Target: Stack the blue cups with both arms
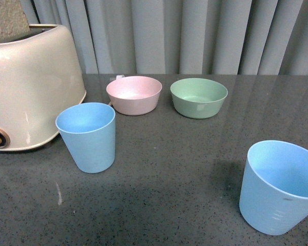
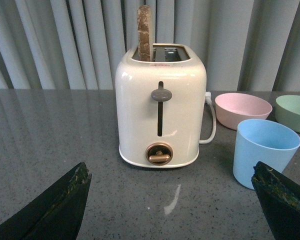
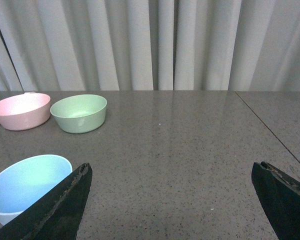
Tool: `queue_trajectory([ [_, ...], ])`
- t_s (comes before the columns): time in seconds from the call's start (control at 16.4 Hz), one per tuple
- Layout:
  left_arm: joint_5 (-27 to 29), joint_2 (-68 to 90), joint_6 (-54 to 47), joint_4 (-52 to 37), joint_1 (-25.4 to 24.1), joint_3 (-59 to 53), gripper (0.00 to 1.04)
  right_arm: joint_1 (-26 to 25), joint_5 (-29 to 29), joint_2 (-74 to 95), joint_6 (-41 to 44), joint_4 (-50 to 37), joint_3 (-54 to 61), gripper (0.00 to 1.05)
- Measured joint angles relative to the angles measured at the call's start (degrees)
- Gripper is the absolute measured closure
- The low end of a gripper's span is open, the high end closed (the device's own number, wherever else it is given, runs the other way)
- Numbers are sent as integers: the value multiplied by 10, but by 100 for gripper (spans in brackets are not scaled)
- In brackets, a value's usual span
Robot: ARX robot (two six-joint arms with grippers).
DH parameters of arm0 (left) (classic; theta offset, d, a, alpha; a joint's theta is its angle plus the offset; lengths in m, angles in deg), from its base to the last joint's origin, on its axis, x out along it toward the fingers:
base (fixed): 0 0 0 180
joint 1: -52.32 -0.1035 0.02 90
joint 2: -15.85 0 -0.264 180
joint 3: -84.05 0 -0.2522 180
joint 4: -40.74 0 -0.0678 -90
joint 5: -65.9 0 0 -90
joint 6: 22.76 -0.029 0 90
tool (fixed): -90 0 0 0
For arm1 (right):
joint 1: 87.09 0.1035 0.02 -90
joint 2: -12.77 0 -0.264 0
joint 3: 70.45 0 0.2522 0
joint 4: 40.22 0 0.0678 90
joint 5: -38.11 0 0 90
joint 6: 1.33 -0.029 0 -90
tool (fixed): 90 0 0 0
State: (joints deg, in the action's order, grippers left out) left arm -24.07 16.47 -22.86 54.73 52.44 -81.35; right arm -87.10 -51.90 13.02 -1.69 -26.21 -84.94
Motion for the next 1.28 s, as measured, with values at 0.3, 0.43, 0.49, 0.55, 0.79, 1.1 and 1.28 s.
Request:
queue_trajectory([
  [0.3, 0, 0, 0, 0, 0, 0, 7, 0, 0, 0, 0, 0, 0, 7],
  [0.43, 0, 0, 0, 0, 0, 0, 7, 0, 0, 0, 0, 0, 0, 7],
  [0.49, 0, 0, 0, 0, 0, 0, 7, 0, 0, 0, 0, 0, 0, 7],
  [0.55, 0, 0, 0, 0, 0, 0, 7, 0, 0, 0, 0, 0, 0, 7],
  [0.79, 0, 0, 0, 0, 0, 0, 7, 0, 0, 0, 0, 0, 0, 7],
  [1.1, 0, 0, 0, 0, 0, 0, 7, 0, 0, 0, 0, 0, 0, 7],
  [1.28, 0, 0, 0, 0, 0, 0, 7, 0, 0, 0, 0, 0, 0, 7],
])
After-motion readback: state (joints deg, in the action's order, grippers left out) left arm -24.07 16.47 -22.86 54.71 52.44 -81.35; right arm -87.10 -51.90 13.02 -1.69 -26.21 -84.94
